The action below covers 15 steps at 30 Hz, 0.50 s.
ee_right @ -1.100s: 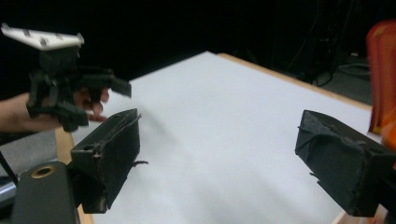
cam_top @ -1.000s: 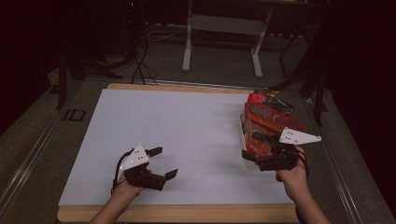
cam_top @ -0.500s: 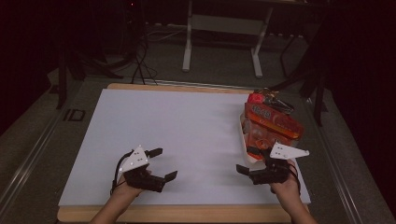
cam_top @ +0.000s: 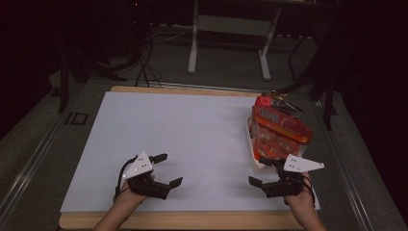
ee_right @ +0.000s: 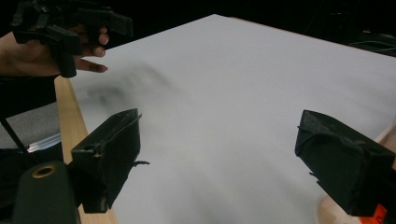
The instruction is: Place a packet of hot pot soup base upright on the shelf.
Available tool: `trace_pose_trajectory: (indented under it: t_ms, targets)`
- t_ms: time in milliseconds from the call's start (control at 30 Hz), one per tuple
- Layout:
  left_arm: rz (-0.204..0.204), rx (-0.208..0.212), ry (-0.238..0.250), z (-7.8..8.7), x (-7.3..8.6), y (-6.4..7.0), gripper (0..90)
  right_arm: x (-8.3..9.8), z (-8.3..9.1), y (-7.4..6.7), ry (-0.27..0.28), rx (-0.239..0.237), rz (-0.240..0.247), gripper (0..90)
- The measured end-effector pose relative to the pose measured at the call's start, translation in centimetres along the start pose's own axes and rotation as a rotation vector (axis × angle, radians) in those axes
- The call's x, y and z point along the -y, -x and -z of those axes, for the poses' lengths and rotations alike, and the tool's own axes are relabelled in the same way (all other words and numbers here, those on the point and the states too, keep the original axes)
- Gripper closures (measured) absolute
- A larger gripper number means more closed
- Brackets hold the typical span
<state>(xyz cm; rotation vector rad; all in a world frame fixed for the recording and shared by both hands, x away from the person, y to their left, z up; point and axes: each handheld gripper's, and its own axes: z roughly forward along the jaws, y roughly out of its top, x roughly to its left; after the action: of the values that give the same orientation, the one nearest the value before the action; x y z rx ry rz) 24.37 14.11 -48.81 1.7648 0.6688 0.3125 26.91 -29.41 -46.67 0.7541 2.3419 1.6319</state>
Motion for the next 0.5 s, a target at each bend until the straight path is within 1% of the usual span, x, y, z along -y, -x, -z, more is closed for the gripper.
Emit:
trace_pose_trajectory:
  t_ms: [33, 167, 233, 267, 367, 433, 500]
  targets:
    - [0.000, 0.001, -0.001, -0.02, 0.03, 0.01, 4.8, 0.14, 0.11, 0.03, -0.003, 0.002, 0.007, 14.2]
    - [-0.006, 0.004, -0.009, -0.13, 0.20, 0.07, 4.8, 0.54, 0.19, 0.22, -0.012, -0.016, 0.004, 14.9]
    - [-0.013, 0.001, -0.010, -0.22, 0.31, 0.16, 4.8, 0.66, 0.08, 0.29, -0.021, -0.012, 0.004, 14.8]
    - [-0.018, 0.003, -0.015, -0.27, 0.35, 0.18, 4.8, 0.69, 0.02, 0.36, -0.027, -0.017, 0.000, 14.5]
    - [-0.029, 0.005, -0.021, -0.37, 0.43, 0.29, 4.8, 0.75, -0.09, 0.45, -0.029, -0.015, -0.002, 14.4]
    - [-0.040, 0.011, -0.023, -0.46, 0.48, 0.43, 4.8, 0.77, -0.14, 0.46, -0.032, -0.010, 0.009, 14.3]
    - [-0.040, 0.015, -0.019, -0.48, 0.49, 0.46, 4.8, 0.77, -0.20, 0.46, -0.032, -0.007, 0.021, 14.0]
